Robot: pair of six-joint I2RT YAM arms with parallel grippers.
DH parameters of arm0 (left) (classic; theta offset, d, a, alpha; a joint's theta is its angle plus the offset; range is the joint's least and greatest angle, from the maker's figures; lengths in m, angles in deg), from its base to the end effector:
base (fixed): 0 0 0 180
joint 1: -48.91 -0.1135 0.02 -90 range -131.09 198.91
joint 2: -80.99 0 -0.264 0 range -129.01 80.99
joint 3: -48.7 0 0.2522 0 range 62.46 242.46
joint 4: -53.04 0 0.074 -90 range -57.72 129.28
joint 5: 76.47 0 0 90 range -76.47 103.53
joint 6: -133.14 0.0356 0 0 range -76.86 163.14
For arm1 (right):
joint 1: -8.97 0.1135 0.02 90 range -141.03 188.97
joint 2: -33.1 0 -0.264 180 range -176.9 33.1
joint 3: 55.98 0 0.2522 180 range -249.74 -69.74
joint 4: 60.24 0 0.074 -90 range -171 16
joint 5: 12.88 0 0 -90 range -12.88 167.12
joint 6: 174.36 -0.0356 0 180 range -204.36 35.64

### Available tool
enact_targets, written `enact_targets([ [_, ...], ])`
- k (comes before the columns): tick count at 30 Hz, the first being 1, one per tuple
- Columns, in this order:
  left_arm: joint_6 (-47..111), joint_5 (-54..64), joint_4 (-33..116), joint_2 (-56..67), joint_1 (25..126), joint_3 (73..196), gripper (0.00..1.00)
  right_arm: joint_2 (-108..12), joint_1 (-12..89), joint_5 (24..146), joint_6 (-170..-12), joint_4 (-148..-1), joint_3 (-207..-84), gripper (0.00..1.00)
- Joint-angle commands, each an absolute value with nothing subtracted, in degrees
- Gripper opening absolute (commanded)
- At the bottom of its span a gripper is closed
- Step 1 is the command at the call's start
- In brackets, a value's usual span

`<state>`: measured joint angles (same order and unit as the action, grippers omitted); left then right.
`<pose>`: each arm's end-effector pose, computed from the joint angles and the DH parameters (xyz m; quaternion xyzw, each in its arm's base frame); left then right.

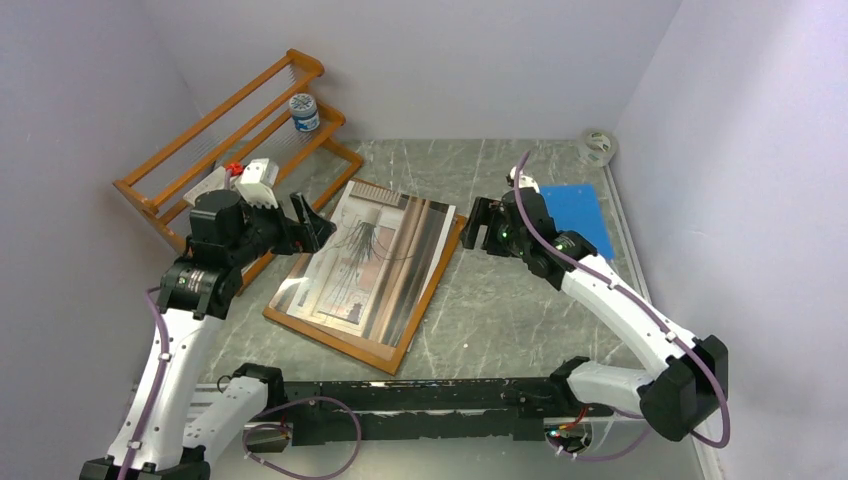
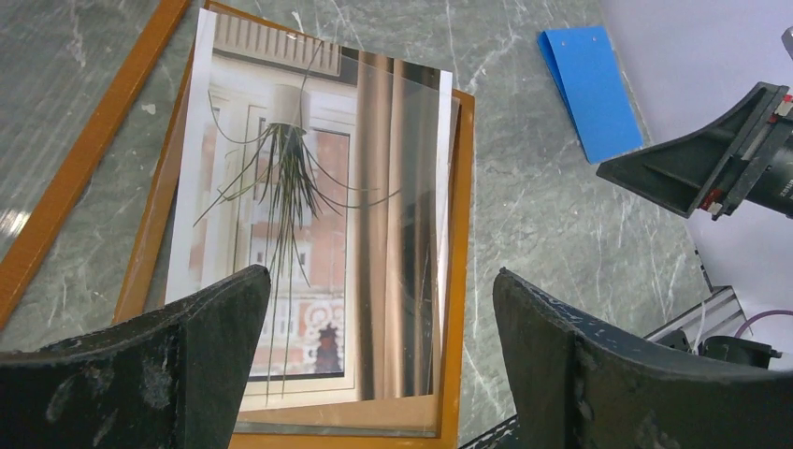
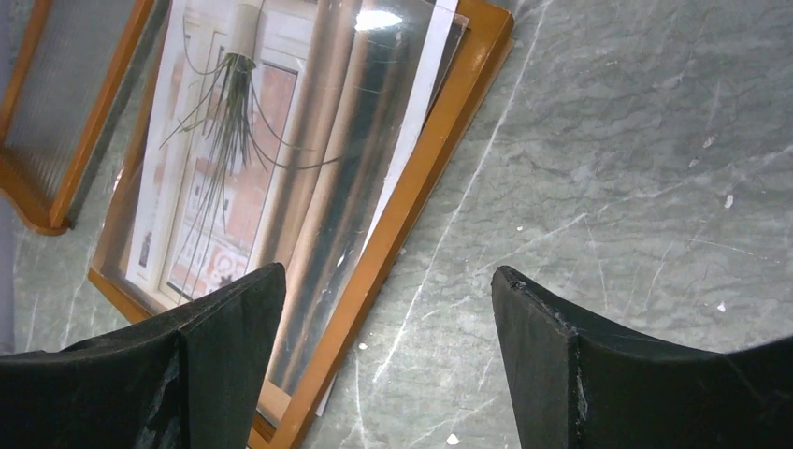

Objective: Put the photo into the frame

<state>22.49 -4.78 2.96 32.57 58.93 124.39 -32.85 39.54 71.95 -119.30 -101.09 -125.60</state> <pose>0.1638 -0.0403 0.3847 0.0115 0.8270 -0.2723 0.4918 0.2180 0.1250 0.3046 0.0542 0.8933 0.2064 0.3955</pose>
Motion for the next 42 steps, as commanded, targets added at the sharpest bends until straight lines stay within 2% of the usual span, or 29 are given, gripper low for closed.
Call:
enact_targets([
  [1,23.10,-5.43,4.47,33.44,59.19,123.76,0.94,-34.49,40.30,68.29,-121.10,-101.62,-129.07,0.85],
  [6,23.47,-12.04,5.12,33.81,59.19,124.12,0.94,-37.26,40.87,69.15,-121.11,-102.87,-129.79,0.85],
  [14,24.36,-15.31,6.50,35.33,59.19,122.49,0.94,-42.58,42.78,69.52,-122.98,-103.13,-130.38,0.82],
  [25,20.04,-18.65,10.90,36.91,59.19,115.33,0.94,-59.53,49.39,64.84,-132.36,-110.69,-138.38,0.65],
  [37,17.12,-20.07,10.78,34.88,59.17,110.81,0.94,-70.45,50.19,64.45,-138.59,-106.10,-140.86,0.62],
  [42,15.18,-21.13,11.26,33.97,59.27,109.44,0.94,-73.14,50.32,63.24,-142.47,-105.37,-141.26,0.58],
])
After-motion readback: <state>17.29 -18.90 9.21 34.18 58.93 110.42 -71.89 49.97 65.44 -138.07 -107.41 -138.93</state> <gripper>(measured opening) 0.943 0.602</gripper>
